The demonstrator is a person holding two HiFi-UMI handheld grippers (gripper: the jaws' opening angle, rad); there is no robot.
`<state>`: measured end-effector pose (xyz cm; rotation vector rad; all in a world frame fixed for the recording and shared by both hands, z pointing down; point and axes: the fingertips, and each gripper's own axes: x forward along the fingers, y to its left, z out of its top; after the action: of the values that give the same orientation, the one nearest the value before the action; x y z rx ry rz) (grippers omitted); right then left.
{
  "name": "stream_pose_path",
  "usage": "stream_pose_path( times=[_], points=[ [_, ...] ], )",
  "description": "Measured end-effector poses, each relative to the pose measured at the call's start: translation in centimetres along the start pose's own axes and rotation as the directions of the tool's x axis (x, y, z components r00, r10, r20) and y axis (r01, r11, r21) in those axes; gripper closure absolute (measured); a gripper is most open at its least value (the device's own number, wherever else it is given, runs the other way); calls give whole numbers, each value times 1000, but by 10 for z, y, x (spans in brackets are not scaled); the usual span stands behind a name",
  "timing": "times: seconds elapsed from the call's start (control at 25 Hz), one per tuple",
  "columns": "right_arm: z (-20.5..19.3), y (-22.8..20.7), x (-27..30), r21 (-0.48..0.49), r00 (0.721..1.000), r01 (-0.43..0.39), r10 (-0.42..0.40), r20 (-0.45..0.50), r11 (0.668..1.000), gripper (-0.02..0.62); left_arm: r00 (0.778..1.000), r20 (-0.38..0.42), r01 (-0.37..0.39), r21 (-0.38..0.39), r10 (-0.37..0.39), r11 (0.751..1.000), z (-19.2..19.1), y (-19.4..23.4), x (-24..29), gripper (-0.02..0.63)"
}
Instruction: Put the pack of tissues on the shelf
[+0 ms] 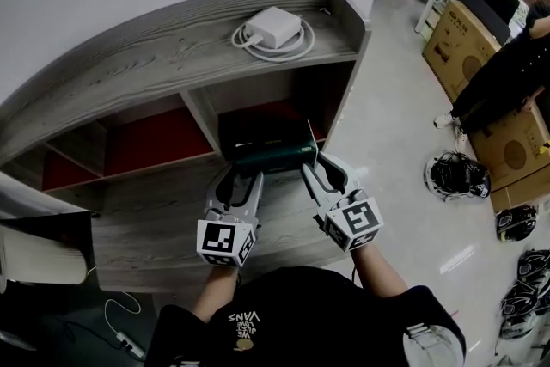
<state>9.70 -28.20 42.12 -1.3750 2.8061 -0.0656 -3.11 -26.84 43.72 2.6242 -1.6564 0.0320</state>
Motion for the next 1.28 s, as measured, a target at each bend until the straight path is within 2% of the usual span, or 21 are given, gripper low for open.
stream_pose_path(
  times=[0.52,1.28],
  points=[
    [-5,-17,29,-49,999,3,-4,-33,999,471,996,-61,-72,13,72,997,-8,16,27,394],
    [-7,-32,48,-33,1000,22,-23,-21,999,469,992,-62,-112,10,112,994,-9,26,47,394]
  ],
)
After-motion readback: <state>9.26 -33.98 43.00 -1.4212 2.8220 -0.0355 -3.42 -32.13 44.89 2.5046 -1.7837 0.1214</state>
